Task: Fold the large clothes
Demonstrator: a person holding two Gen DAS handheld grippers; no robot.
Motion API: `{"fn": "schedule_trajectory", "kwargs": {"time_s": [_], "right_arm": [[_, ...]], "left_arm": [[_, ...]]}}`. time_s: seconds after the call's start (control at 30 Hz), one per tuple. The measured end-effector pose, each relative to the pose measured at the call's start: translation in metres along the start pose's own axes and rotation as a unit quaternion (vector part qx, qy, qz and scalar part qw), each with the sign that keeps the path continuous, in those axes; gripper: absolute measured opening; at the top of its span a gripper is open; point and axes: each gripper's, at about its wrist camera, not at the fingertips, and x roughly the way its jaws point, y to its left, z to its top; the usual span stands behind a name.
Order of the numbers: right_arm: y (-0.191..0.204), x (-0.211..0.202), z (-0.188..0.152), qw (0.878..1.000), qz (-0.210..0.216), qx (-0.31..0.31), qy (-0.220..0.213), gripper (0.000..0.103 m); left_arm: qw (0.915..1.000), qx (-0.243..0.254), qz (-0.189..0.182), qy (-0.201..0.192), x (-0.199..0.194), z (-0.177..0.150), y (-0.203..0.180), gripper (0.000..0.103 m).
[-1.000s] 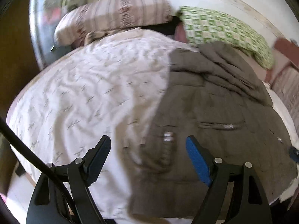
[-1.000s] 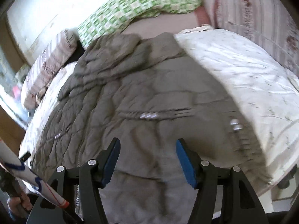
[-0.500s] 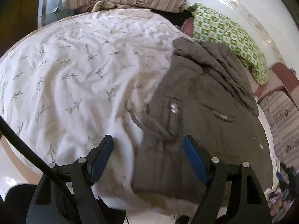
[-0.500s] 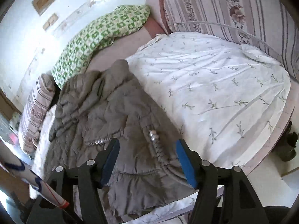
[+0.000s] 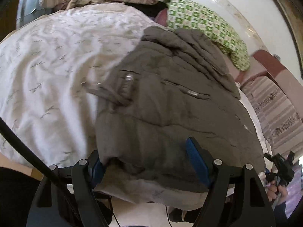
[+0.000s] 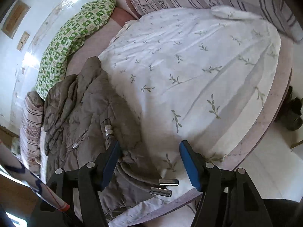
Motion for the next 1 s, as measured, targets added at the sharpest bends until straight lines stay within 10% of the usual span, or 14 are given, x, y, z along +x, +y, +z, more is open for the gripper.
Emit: {"fn": "schedule_trajectory", "kwargs": {"time_s": [0.23, 0.4, 0.6, 1.0], "right_arm": [[0.021, 0.008, -0.021, 0.999, 0.034, -0.031, 0.03, 0.078], [0.046, 0.018, -0.058, 0.99, 0.098, -0.058, 0.079, 0.062], [0.071, 0.016, -0.062, 0.99, 0.081, -0.107, 0.033, 0.033], [0.082, 0.03, -0.076, 0.984, 0.017, -0.173, 0.025, 0.041]], "left_arm": [[0.9997, -0.001, 0.005, -0.024, 0.001, 0.003, -0.002, 0.077], [0.9992, 0.024, 0.014, -0.03, 0.002, 0.001, -0.009, 0.077], [0.996, 0.074, 0.028, -0.041, 0.002, -0.005, -0.029, 0.077], [0.9895, 0.101, 0.101, -0.023, 0.025, -0.009, -0.034, 0.081]]}}
